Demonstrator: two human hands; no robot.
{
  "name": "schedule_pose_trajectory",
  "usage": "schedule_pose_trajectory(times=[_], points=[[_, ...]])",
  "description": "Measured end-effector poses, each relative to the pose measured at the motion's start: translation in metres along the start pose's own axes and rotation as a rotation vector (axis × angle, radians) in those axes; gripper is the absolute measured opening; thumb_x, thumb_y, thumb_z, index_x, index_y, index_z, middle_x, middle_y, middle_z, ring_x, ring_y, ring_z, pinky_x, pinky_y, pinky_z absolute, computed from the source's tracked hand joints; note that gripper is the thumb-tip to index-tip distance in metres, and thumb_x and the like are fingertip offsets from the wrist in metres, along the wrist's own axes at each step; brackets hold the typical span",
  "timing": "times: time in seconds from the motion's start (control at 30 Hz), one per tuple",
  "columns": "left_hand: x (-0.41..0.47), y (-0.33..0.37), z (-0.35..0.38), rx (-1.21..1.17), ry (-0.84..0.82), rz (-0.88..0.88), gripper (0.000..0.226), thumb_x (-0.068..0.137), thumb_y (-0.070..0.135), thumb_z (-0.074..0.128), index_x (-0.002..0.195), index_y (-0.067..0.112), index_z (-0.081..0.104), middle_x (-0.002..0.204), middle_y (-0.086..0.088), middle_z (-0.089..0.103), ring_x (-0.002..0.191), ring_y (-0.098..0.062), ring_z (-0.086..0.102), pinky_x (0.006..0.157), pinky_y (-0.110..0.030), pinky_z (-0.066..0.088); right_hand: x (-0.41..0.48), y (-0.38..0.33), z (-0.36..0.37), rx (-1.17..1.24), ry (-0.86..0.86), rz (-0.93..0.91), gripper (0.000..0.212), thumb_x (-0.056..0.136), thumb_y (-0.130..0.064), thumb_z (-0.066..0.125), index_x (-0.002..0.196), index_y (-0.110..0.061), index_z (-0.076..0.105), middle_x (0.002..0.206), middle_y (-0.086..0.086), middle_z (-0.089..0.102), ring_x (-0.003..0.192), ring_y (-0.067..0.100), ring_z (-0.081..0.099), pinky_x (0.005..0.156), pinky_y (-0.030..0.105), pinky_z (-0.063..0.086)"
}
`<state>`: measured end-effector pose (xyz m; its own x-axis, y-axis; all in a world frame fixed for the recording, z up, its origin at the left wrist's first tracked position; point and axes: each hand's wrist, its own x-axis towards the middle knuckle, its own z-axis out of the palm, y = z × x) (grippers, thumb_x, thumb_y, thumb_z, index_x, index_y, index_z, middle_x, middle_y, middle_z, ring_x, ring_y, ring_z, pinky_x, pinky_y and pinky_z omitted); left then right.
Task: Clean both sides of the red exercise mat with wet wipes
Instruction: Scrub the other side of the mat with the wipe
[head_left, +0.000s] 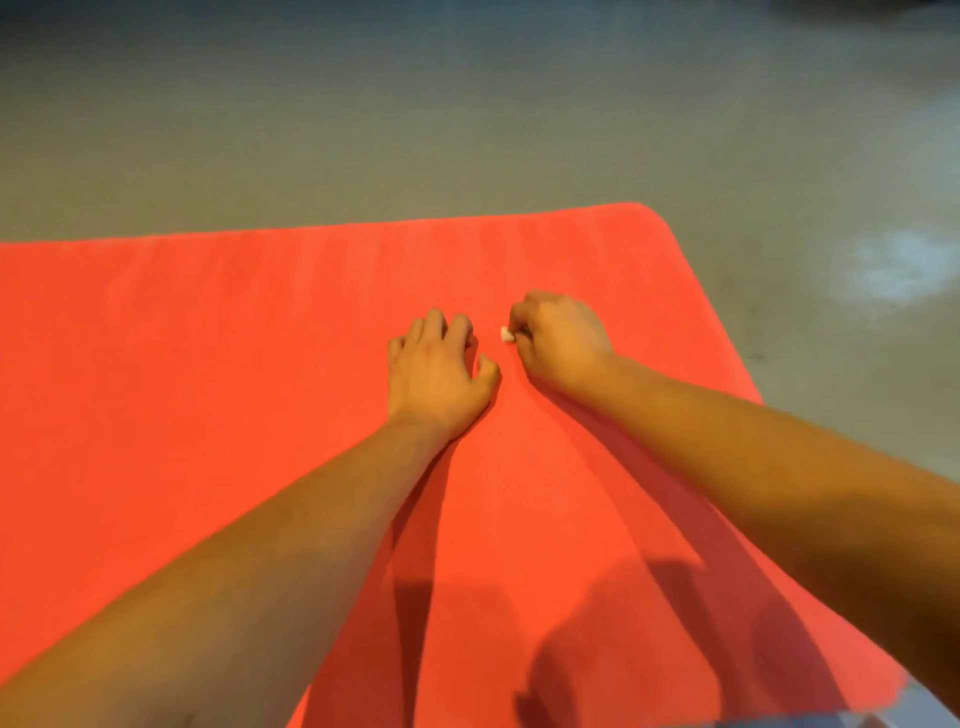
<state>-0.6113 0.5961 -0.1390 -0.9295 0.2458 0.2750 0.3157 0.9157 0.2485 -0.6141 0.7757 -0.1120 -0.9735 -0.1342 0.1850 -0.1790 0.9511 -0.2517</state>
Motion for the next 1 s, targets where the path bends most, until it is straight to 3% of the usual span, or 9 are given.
schedule_pose_trajectory(times=[0.1, 0.3, 0.47, 0.6, 0.77, 1.0], points=[[0.007, 0.0, 0.004, -0.03, 0.015, 0.081, 0.033, 0.081, 0.042, 0.055, 0.109, 0.025, 0.061, 0.106, -0.003, 0.051, 0.102, -0.028, 0.051, 0.084, -0.044, 0.042, 0.055, 0.012, -0.001, -0.003, 0.006, 0.076, 0.015, 0.086, -0.021, 0.061, 0.094, -0.018, 0.074, 0.102, 0.009, 0.068, 0.094, 0.036, 0.064, 0.07, 0.037, 0.046], [0.039, 0.0, 0.024, -0.042, -0.003, 0.141, 0.049, 0.082, 0.042, 0.054, 0.129, 0.027, 0.062, 0.14, -0.003, 0.054, 0.13, -0.026, 0.047, 0.11, -0.045, 0.038, 0.156, 0.046, 0.01, -0.062, 0.011, 0.103, 0.019, 0.085, -0.021, 0.062, 0.099, -0.017, 0.075, 0.109, 0.011, 0.071, 0.1, 0.036, 0.066, 0.076, 0.036, 0.05], [0.042, 0.0, 0.024, -0.038, -0.042, 0.137, 0.055, 0.082, 0.042, 0.051, 0.135, 0.029, 0.06, 0.148, -0.002, 0.052, 0.135, -0.026, 0.044, 0.113, -0.046, 0.036, 0.196, 0.055, 0.005, -0.054, -0.024, 0.137, 0.017, 0.087, -0.017, 0.066, 0.101, -0.017, 0.076, 0.108, 0.012, 0.073, 0.1, 0.035, 0.067, 0.08, 0.036, 0.053], [0.042, 0.002, 0.02, -0.03, -0.055, 0.134, 0.057, 0.082, 0.042, 0.051, 0.138, 0.03, 0.06, 0.149, -0.003, 0.051, 0.136, -0.026, 0.043, 0.114, -0.047, 0.036, 0.169, 0.054, 0.007, -0.029, -0.007, 0.098, 0.018, 0.084, -0.02, 0.062, 0.095, -0.018, 0.075, 0.105, 0.007, 0.073, 0.098, 0.033, 0.067, 0.076, 0.035, 0.052], [0.041, 0.002, 0.021, -0.012, -0.057, 0.144, 0.059, 0.083, 0.041, 0.048, 0.14, 0.03, 0.059, 0.15, -0.005, 0.051, 0.136, -0.027, 0.043, 0.114, -0.047, 0.036, 0.134, 0.062, 0.011, -0.064, 0.03, -0.014, 0.015, 0.085, -0.017, 0.06, 0.088, -0.018, 0.074, 0.098, 0.006, 0.071, 0.088, 0.033, 0.065, 0.062, 0.03, 0.037], [0.043, 0.0, 0.024, -0.005, -0.058, 0.153, 0.057, 0.089, 0.045, 0.047, 0.144, 0.033, 0.057, 0.152, -0.003, 0.049, 0.138, -0.026, 0.041, 0.116, -0.048, 0.034, 0.195, 0.069, 0.011, -0.063, 0.029, 0.11, 0.018, 0.087, -0.016, 0.063, 0.101, -0.015, 0.075, 0.109, 0.013, 0.071, 0.099, 0.038, 0.065, 0.075, 0.036, 0.048]])
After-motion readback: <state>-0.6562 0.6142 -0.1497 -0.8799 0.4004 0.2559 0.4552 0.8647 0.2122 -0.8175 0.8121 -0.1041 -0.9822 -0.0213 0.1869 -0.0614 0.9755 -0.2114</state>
